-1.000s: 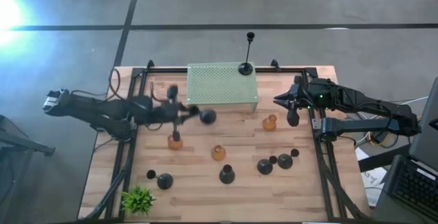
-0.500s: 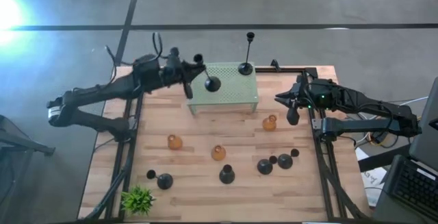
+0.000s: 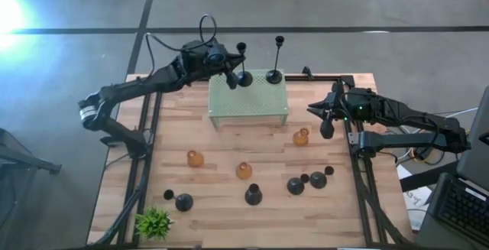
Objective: Pick & Place candle stick holders
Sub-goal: Align the large black candle holder with the other large black candle holder on the shelf
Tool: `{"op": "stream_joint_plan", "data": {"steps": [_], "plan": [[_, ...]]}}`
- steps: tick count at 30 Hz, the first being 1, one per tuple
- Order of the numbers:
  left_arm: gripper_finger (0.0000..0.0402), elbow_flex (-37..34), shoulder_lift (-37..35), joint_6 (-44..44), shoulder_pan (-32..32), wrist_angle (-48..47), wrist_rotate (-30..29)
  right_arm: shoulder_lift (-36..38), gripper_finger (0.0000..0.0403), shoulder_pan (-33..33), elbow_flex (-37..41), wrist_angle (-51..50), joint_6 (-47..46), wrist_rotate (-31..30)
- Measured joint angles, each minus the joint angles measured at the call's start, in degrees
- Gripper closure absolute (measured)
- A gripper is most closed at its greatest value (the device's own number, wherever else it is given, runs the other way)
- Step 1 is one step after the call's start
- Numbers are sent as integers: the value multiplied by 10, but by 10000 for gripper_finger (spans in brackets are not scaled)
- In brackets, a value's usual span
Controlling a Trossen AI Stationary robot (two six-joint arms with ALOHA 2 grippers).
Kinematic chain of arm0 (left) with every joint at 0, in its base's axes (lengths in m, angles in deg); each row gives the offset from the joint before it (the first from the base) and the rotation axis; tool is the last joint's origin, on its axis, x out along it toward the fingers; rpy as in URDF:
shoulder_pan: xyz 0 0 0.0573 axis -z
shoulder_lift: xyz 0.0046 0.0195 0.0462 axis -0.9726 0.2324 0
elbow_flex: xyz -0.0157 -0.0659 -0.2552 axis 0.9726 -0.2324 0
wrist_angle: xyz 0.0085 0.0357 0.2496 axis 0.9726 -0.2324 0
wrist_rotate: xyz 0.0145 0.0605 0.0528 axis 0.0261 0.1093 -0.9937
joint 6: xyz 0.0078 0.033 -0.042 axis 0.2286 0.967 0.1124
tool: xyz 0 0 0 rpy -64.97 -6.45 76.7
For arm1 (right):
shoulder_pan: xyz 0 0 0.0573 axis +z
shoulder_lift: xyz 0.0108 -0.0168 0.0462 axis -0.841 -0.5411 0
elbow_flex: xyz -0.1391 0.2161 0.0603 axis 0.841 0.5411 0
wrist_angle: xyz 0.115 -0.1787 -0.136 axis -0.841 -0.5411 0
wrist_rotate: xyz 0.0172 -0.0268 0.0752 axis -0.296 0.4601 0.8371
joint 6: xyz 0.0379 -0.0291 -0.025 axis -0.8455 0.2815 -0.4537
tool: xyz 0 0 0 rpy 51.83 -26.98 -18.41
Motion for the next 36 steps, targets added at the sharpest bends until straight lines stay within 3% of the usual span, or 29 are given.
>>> {"op": "stream_joint_plan", "data": {"steps": [36], "plan": [[387,22,88,-28,-65,47,57,0,346,0,0,3,5,1]]}}
